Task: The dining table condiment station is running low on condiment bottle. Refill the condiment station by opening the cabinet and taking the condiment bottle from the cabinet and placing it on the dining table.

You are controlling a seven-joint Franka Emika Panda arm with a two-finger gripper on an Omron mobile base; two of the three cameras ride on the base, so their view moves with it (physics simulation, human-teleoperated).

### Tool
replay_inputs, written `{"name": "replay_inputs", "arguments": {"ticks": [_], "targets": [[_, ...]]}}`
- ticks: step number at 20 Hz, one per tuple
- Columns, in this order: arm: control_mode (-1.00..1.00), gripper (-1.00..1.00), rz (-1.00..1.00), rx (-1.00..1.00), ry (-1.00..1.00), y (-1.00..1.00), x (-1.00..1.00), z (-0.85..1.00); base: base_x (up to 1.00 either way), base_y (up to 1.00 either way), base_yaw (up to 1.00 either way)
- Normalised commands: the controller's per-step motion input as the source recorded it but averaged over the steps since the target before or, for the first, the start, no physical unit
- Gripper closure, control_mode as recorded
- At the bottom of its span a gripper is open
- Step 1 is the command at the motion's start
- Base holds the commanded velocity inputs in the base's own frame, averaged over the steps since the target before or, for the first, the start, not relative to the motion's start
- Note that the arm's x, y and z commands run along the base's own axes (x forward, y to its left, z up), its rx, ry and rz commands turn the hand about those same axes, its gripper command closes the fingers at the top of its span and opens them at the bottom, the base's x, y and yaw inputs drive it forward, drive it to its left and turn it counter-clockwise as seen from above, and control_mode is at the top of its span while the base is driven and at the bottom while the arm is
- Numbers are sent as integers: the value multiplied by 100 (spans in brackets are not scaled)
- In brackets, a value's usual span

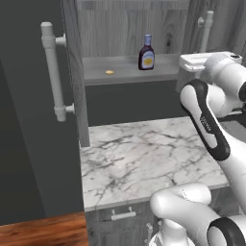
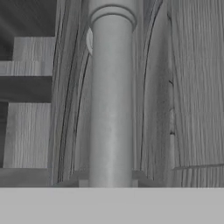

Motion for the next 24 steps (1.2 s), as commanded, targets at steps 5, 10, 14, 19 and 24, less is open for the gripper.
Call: {"name": "replay_inputs", "arguments": {"ticks": [5, 10, 14, 19, 24], "targets": [[-100, 100, 0, 0, -1, -62, -100, 0, 0, 0, 0], [-100, 100, 0, 0, -1, -57, -100, -1, 0, 0, 0], [-100, -100, 0, 0, 0, -28, -100, -5, 0, 0, 0], [-100, -100, 0, -8, -5, 26, -95, 6, 0, 0, 0], [-100, -100, -8, -14, -16, 41, -90, 37, 0, 0, 0]]}}
